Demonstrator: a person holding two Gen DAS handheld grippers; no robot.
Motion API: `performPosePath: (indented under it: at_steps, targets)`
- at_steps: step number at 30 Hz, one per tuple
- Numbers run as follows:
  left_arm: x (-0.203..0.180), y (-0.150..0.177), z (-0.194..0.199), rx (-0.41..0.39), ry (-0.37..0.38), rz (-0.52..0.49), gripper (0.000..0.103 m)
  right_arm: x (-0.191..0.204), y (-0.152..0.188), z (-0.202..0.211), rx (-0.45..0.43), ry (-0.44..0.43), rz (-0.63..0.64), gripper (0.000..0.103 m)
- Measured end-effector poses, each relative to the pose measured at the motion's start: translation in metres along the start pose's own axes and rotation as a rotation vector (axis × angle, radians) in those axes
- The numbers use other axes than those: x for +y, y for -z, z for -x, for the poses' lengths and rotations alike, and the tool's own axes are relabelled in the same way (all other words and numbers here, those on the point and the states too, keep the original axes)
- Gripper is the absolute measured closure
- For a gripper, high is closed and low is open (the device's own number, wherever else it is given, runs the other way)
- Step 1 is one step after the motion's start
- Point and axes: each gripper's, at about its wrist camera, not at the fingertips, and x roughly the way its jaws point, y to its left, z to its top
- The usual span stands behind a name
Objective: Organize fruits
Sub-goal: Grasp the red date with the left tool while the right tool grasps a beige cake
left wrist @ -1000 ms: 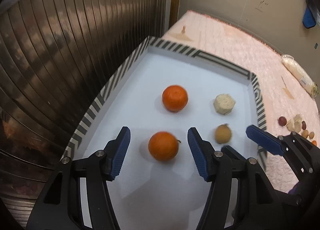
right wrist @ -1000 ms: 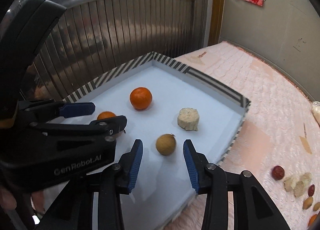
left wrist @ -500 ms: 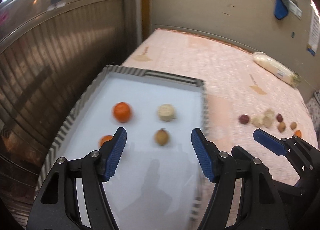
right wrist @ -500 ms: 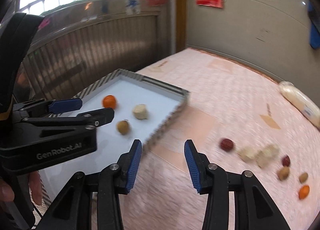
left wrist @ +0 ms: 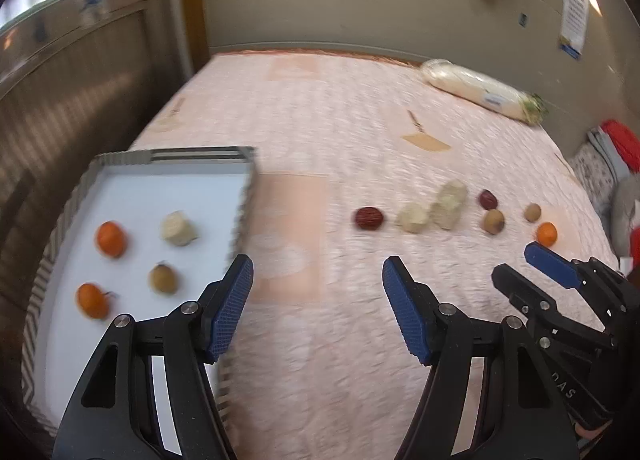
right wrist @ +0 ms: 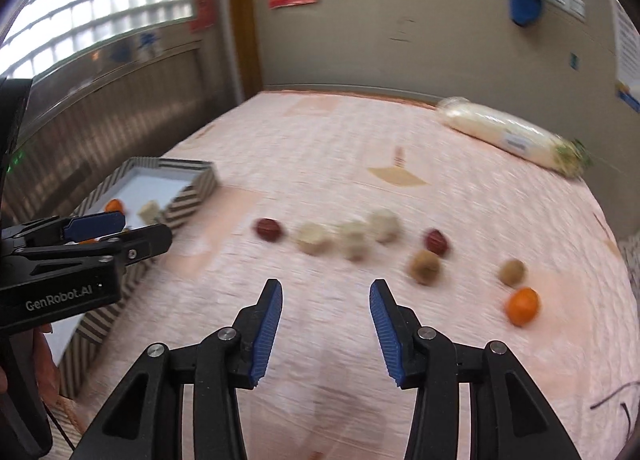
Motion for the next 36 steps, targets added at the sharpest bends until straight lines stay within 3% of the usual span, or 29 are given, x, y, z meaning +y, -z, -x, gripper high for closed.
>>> performPosePath:
  at_steps: [11,22,23,25,28,36]
  targets:
    - [-0.030,-0.020,-0.063,0.102,0.010,-0.030,0.035,-0.056,0.015,0.001,0.009,0.025,-0.082,0.059]
    - [-0.035,-0.028,-0.100,0.104,-0.010,-0.038,0.036,-0.072,0.016,-0.005,0.011,0.004,-0.101,0.059]
    - [-0.033,-0.027,-0.101,0.101,-0.011,-0.032,0.037,-0.072,0.016,-0.006,0.011,0.003,-0.101,0.059]
    - [-0.031,-0.028,-0.100,0.075,-0.026,-0.032,0.059,-0.072,0.015,-0.008,0.011,-0.003,-0.104,0.059]
    - [-0.028,-0.030,-0.100,0.071,-0.028,-0.025,0.075,-0.069,0.013,-0.012,0.017,-0.019,-0.098,0.059]
    - [-0.019,-0.021,-0.074,0.038,-0.038,0.011,0.075,-0.032,0.002,-0.036,0.057,-0.088,0.000,0.059]
